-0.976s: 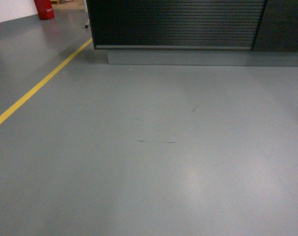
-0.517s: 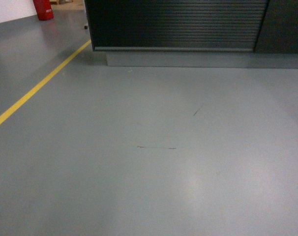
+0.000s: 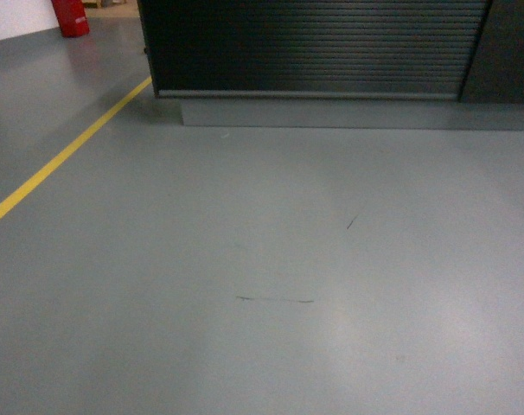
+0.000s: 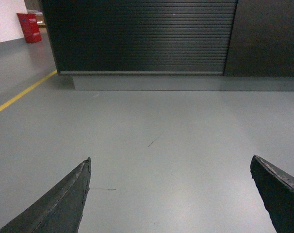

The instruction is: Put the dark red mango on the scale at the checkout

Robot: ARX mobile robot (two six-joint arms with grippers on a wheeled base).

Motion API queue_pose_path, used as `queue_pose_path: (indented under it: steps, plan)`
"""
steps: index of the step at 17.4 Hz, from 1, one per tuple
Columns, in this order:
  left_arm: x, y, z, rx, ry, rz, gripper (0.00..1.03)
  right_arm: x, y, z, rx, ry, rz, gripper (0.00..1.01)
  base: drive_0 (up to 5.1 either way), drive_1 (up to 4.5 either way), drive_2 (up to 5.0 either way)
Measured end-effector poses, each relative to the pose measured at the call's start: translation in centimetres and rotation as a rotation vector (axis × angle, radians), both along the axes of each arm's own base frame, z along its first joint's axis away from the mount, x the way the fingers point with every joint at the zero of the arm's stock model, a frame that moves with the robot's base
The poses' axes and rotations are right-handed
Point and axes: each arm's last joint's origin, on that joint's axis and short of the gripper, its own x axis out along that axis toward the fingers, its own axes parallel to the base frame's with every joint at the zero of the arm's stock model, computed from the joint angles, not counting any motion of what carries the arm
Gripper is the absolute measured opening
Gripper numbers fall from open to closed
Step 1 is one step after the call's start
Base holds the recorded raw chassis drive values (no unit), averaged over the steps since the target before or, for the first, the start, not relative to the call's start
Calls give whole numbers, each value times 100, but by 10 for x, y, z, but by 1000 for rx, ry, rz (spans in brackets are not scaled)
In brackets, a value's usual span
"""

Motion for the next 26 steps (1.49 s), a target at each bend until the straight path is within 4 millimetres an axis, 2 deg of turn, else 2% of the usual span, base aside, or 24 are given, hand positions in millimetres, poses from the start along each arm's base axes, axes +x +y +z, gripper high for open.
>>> queue_pose_path:
  steps: [26]
  plan:
    - [0,0,0,0,1,0,98,0,0,0,0,0,0,98,1,426,-425]
